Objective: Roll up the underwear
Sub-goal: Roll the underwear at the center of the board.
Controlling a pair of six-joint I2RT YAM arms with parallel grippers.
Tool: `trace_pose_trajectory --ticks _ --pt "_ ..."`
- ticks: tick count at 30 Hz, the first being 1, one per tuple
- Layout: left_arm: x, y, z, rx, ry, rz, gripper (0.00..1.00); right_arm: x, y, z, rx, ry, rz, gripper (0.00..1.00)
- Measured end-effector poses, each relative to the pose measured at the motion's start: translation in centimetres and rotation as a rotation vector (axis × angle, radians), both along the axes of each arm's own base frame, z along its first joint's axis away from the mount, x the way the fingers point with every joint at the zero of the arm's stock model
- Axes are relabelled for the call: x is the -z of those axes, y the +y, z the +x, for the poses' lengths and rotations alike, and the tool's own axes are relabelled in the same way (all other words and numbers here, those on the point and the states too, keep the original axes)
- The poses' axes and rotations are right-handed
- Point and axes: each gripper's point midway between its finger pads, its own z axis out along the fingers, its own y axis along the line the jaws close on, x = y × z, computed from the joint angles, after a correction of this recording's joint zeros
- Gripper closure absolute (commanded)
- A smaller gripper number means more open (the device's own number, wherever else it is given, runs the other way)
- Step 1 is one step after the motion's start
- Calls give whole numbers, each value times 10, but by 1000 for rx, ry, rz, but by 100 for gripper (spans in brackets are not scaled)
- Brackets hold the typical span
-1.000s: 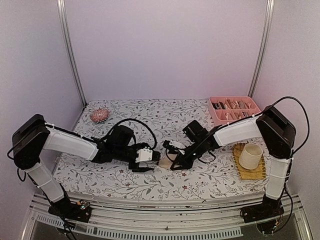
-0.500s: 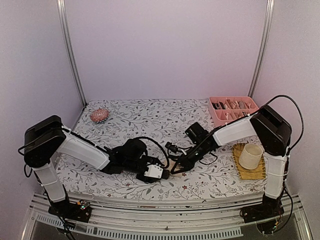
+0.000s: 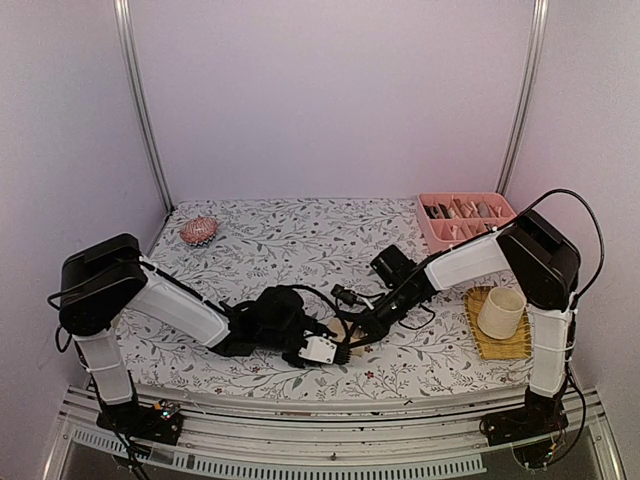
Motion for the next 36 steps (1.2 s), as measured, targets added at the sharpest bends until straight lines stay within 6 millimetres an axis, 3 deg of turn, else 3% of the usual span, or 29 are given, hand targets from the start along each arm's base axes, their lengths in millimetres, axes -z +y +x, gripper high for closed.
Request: trace_pose_trajectory --ticks 5,9,12,20,30,34,36 --pt "3 -2 5 -14 -32 5 72 0 0 0 -4 7 0 87" --pt "6 -4 9 -24 -50 14 100 0 0 0 -6 9 -4 85" --pt "5 -5 10 -27 -64 13 100 0 -2 0 -6 10 -10 82" --pt "5 -7 12 -46 -38 38 100 -7 -16 7 33 -121 -73 52" --pt "2 -14 5 -89 183 143 100 -54 -70 20 188 -519 -130 51" --pt "3 -20 3 -100 309 183 100 -60 -88 17 234 -700 -155 51" --pt "3 -24 5 -104 373 198 100 -60 -91 7 224 -801 -153 51"
